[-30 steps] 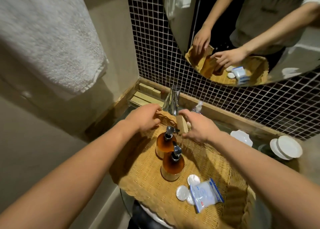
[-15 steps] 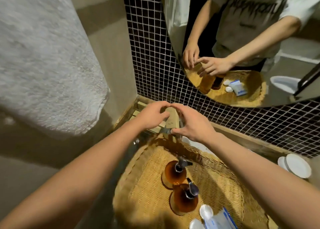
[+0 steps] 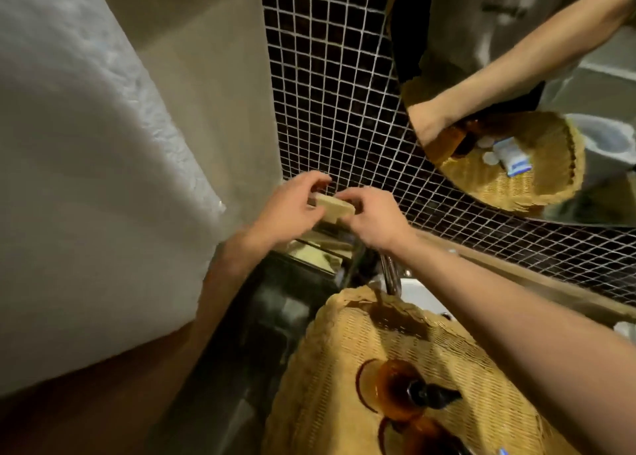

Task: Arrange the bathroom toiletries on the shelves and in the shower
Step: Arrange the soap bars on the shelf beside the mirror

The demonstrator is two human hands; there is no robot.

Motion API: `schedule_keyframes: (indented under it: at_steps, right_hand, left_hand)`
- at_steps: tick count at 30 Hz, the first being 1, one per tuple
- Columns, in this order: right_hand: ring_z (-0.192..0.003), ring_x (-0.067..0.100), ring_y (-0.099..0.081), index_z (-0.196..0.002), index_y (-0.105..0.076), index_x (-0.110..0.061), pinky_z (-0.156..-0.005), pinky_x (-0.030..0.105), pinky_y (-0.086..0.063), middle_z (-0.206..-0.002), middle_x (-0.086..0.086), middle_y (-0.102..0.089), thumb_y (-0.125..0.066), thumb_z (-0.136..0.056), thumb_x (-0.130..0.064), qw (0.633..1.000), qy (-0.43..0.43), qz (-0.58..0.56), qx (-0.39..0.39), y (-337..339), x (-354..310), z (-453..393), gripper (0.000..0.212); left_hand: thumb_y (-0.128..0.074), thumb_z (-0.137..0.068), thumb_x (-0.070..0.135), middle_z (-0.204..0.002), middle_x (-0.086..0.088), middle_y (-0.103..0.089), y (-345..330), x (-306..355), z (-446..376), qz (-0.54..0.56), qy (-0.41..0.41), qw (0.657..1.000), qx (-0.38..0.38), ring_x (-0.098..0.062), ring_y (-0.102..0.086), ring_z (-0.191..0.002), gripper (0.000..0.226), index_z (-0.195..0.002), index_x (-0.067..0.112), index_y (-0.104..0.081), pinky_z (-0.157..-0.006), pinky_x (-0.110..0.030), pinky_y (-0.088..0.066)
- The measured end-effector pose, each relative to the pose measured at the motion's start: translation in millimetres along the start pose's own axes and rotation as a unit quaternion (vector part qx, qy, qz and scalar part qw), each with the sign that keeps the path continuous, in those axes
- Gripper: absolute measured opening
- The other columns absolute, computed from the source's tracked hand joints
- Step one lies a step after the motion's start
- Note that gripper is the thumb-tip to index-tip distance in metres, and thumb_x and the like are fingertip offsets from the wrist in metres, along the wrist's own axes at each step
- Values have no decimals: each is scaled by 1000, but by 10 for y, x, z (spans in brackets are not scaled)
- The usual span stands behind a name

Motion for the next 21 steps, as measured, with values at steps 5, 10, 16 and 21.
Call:
schedule_keyframes:
  at_steps: [5,10,16,21]
  right_hand:
    - [-86,11,-59,-101,-68,-26,-70,24,-44,-88,-12,-60,-68,-86,-26,998,34,29,40,-64,-132,-263,14]
    - [-96,16,-60,-111,-63,-23,-83,37,-52,-106,-2,-64,-69,-85,-24,996,17,26,78,-116,-91,-400,27]
    - [-98,26,-61,-111,-66,-17,-86,42,-51,-108,4,-61,-65,-87,-17,996,34,72,44,-314,-121,-602,24]
    - [-103,29,-61,-121,-60,-16,-87,42,-52,-119,6,-59,-66,-87,-14,994,25,108,11,-543,-60,-665,35]
  left_hand:
    - [-66,-87,17,-108,6,-66,46,96,-144,-82,-93,992,-7,-8,-58,-99,31,-117,22,-62,-86,-26,-47]
    - [-66,-88,17,-90,11,-60,108,-337,-274,-33,5,999,5,-8,-58,-85,18,-103,23,-58,-70,-20,-45]
    - [-62,-90,17,-115,-2,-61,17,-323,-371,-163,-57,985,-7,-18,-52,-107,28,-117,19,-60,-91,-30,-41]
    - [-59,-91,9,-113,-7,-59,-62,-527,-371,-183,-24,980,-67,-26,-56,-102,21,-111,14,-59,-87,-39,-46]
Point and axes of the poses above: each hand's wrist, its own z-axis away from the middle knuckle, its own y-axis out of the back of the hand, x = y × z, the point moved 9 cm from there along -z, towards the middle knuckle
